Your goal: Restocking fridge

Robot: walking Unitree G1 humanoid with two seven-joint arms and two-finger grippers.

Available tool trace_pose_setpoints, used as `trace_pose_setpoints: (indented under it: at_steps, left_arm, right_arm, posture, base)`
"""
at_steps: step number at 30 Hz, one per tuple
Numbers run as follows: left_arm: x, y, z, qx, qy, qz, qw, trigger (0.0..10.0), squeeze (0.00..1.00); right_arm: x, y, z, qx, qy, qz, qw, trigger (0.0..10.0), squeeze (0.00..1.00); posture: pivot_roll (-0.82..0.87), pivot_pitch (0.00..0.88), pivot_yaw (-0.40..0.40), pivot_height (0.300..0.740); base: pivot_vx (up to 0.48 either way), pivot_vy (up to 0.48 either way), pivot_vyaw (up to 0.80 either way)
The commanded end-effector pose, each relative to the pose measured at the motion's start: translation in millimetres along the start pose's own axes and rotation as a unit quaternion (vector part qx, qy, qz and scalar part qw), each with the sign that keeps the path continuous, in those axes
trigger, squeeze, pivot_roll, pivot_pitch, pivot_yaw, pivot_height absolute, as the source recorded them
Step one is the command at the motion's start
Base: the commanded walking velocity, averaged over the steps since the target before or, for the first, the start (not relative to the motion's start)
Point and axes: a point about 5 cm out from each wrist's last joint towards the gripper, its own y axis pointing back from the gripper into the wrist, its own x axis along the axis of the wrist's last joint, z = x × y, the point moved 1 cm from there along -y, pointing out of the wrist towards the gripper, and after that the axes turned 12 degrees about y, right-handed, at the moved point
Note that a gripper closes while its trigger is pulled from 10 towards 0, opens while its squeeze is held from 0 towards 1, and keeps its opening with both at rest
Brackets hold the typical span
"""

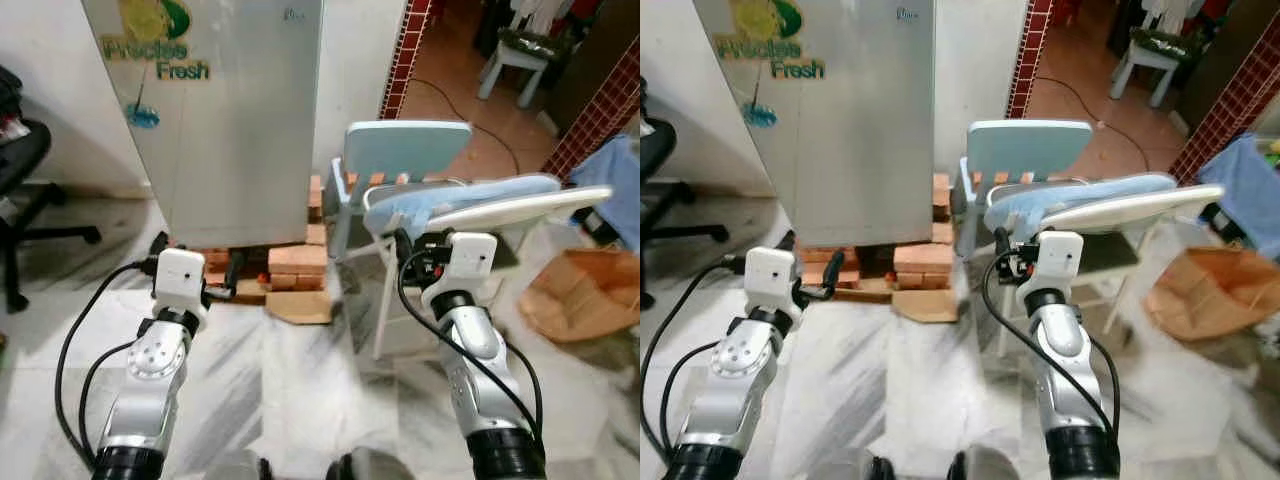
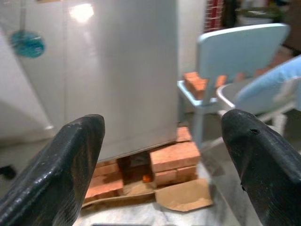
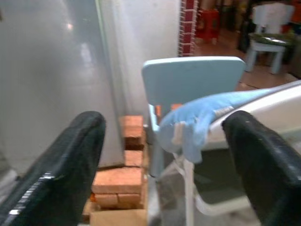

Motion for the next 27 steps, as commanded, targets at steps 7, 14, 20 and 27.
trace_pose_setpoints:
  at_steps: [7,14,20,27]
  left_arm:
    - [4.7,-1.7,-4.5,-0.004,-0.014,0.003,1.0,10.0,0.0]
    - [4.4,-1.9,-4.1,-0.005,-0.021,0.006,1.0,10.0,0.0]
    - [8.3,-4.2,-2.3,-0.018,-0.019,0.02,0.999,10.0,0.0]
    - [9.6,-5.5,-0.5,-0.021,-0.014,0.023,0.999,10.0,0.0]
  right_arm:
    - [8.4,-3.7,-6.0,0.004,0.005,0.017,1.0,10.0,0.0]
    - [8.0,-4.2,-4.3,0.003,0.003,0.019,1.0,10.0,1.0]
    - [7.2,-6.1,-4.8,0.0,0.006,0.015,1.0,10.0,0.0]
    - [8.0,-7.2,-9.9,0.005,0.004,0.016,1.0,10.0,0.0]
  posture:
    - [0.01,0.029,-0.031,0.74]
    - [0.01,0.031,-0.031,0.74]
    - [0.01,0.028,-0.028,0.74]
    - [0.02,0.026,-0.029,0.74]
  base:
    - [0.0,0.48,0.0]
    - [0.0,0.48,0.0]
    - [0.0,0.48,0.0]
    - [0.0,0.477,0.0]
